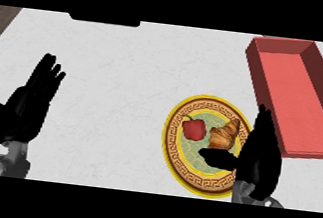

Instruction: Pick the croissant from the plate and place it in the cardboard box

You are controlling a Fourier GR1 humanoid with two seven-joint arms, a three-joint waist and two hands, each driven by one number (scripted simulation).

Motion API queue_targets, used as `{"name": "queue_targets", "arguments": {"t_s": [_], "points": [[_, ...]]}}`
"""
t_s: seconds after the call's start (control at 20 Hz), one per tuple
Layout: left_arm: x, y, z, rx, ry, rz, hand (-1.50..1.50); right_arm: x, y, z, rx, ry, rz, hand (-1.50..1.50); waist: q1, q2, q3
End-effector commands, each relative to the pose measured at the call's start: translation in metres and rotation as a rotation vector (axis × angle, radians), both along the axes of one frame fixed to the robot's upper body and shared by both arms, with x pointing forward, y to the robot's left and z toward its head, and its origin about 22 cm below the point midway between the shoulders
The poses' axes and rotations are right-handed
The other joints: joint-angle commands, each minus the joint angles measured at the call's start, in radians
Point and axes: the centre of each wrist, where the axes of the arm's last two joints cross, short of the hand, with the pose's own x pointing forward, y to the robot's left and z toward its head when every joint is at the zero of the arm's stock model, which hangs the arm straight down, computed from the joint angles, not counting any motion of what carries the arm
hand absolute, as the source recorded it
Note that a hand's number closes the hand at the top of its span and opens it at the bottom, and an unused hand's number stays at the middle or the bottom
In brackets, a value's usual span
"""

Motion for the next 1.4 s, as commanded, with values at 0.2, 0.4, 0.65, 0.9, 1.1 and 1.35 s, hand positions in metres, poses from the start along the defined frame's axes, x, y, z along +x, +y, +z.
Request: {"name": "queue_targets", "arguments": {"t_s": [0.2,0.4,0.65,0.9,1.1,1.35], "points": [[0.007,-0.015,-0.008,0.000,-0.002,0.009,0.00,0.017,-0.004,-0.023,0.030,0.103,-0.143,-1.50,-0.005,0.002,0.000],[0.001,-0.015,-0.003,0.007,-0.003,0.003,0.00,0.014,0.006,-0.021,0.015,0.123,-0.156,-1.50,-0.003,0.000,0.000],[-0.002,-0.011,-0.010,-0.014,0.015,-0.001,0.00,0.015,-0.013,-0.020,0.029,0.121,-0.131,-1.50,-0.006,0.000,0.000],[0.006,-0.005,0.008,0.004,0.010,-0.003,0.00,0.026,0.000,-0.042,0.055,0.133,-0.143,-1.50,0.000,0.000,0.001],[0.005,-0.006,0.005,-0.008,0.001,-0.016,0.00,0.036,0.002,-0.044,0.054,0.146,-0.139,-1.50,0.000,0.001,0.001],[-0.014,0.008,0.007,0.008,0.012,-0.007,0.00,0.032,-0.010,-0.041,0.060,0.143,-0.126,-1.50,-0.001,-0.001,0.000]]}}
